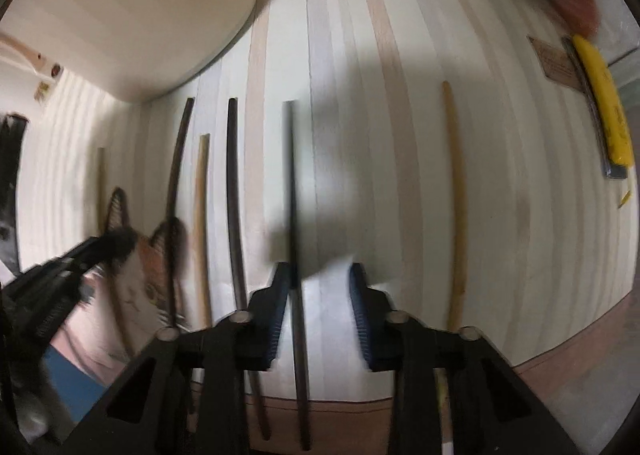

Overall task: Organize utensils
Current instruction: 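Grasp a wooden chopstick with the left tool while the right tool grasps a black chopstick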

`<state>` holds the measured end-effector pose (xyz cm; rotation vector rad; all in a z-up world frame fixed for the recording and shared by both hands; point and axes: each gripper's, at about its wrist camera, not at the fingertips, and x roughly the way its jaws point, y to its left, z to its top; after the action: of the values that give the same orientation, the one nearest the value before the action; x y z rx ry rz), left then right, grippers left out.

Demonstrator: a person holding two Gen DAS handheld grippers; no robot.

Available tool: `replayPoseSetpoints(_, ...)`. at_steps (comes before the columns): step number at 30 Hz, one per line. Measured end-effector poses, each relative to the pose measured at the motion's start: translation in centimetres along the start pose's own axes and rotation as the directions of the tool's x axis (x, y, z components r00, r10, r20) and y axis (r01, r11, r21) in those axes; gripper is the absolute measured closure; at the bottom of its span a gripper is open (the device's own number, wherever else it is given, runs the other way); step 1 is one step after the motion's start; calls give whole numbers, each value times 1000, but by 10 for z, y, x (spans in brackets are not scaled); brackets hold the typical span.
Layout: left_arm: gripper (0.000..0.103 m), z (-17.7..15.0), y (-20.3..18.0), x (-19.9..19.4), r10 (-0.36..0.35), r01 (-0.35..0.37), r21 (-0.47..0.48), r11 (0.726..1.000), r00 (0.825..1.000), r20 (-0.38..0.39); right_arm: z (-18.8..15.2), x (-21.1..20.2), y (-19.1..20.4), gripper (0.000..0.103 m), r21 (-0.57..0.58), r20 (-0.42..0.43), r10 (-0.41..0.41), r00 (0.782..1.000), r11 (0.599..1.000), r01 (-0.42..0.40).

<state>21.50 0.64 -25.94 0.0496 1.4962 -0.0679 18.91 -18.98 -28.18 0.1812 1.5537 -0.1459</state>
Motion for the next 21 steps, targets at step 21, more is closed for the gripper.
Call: replayPoseSetpoints(21,95,-20,-3,2,9,-9,21,1000,1000,7,13,1,15,97,-112,-63,-61,996,992,53)
